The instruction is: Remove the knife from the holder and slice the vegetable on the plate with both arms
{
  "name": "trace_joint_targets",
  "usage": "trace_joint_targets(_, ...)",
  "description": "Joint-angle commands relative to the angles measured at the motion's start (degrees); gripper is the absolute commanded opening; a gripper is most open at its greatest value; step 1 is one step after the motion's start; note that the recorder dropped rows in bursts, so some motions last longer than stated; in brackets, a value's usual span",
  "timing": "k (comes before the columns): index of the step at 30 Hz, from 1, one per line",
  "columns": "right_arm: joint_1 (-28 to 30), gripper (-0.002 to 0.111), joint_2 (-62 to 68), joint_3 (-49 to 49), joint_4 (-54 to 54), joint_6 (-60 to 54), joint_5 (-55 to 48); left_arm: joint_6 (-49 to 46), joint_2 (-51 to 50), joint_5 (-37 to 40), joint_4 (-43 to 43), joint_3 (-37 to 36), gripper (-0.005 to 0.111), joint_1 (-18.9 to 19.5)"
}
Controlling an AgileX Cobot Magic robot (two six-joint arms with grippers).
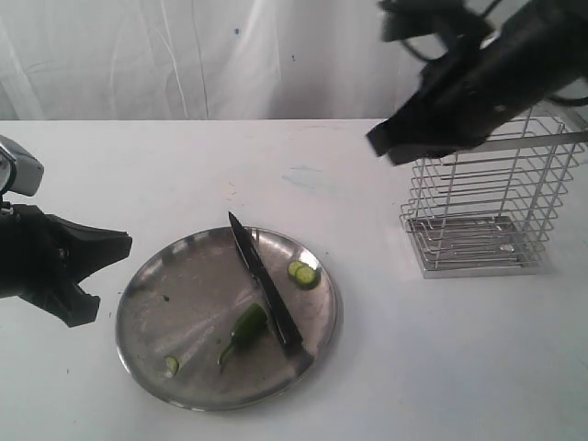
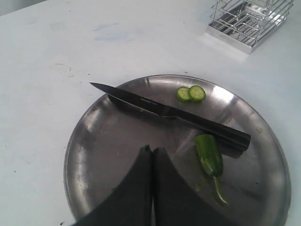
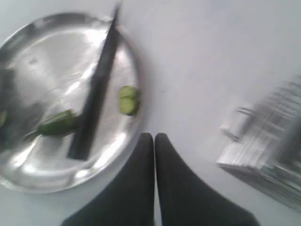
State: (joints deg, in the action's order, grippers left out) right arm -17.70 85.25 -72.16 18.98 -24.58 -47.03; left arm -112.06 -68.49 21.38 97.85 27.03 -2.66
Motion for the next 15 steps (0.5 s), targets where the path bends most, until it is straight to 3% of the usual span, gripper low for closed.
trace_joint_targets(1,5.43,0.000,-12.74,8.75,-18.37,18.97,9.70,-2.36,0.48,1.13,1.29,-0.20,0.000,0.18)
trace_joint_targets(7,10.30,0.000,-29.88,22.78,-41.52,44.03,16.42,-1.90,0.48,1.21,1.29,-0.20,0.000,0.18)
trace_joint_targets(10,10.30,0.000,-36.76,27.95,-43.15,51.24,16.62,-2.13,0.48,1.19,1.29,-0.20,0.000,0.18)
trace_joint_targets(15,10.30,0.000,-44.80,29.43,-43.03,51.97,12.62,-2.13,0.48,1.19,1.29,-0.20,0.000,0.18)
